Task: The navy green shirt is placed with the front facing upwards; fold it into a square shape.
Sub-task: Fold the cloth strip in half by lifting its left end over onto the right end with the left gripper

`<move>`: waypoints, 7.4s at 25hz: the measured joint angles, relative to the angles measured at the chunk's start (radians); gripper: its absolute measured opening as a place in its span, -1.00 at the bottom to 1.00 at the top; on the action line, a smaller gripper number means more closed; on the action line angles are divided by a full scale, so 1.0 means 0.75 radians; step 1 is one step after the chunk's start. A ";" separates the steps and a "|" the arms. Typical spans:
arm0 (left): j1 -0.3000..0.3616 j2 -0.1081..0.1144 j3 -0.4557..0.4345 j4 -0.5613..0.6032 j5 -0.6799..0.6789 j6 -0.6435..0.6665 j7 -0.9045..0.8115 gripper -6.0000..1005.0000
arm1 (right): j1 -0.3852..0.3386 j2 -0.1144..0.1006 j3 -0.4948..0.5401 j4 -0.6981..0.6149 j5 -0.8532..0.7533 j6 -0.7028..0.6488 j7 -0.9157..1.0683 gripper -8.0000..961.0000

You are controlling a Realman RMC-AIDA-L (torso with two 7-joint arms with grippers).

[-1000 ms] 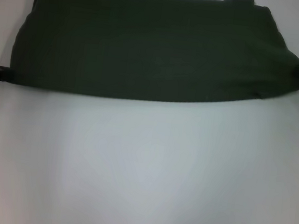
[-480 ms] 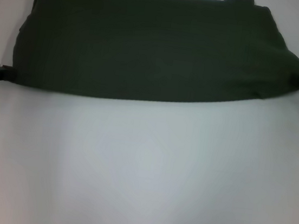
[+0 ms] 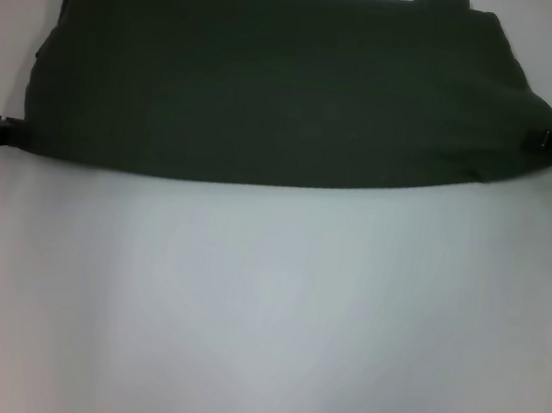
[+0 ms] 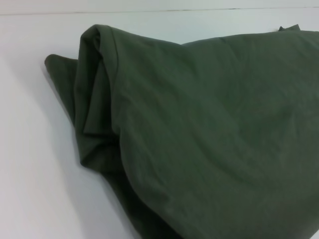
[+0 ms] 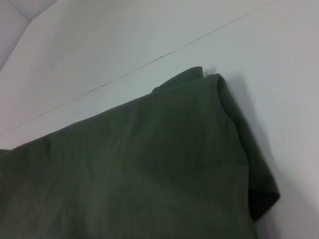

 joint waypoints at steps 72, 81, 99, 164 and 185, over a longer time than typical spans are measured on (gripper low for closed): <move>0.068 -0.037 -0.026 -0.005 -0.008 0.108 0.141 -0.98 | -0.227 -0.064 0.012 -0.008 -0.001 -0.471 -0.237 -0.95; 0.138 -0.053 -0.032 -0.087 -0.007 0.174 0.139 -0.98 | -0.266 -0.081 0.003 -0.010 0.000 -0.554 -0.279 -0.93; 0.213 -0.052 -0.032 -0.103 0.003 0.422 0.155 -0.98 | -0.308 -0.102 0.008 -0.042 -0.079 -0.671 -0.341 -0.88; 0.138 -0.035 -0.135 -0.171 0.043 0.486 0.078 -0.09 | -0.282 -0.126 0.171 -0.218 -0.138 -0.744 -0.170 0.21; 0.058 -0.136 -0.154 -0.184 -0.111 0.234 0.088 -0.10 | -0.199 -0.101 0.166 -0.198 -0.138 -0.692 -0.107 0.62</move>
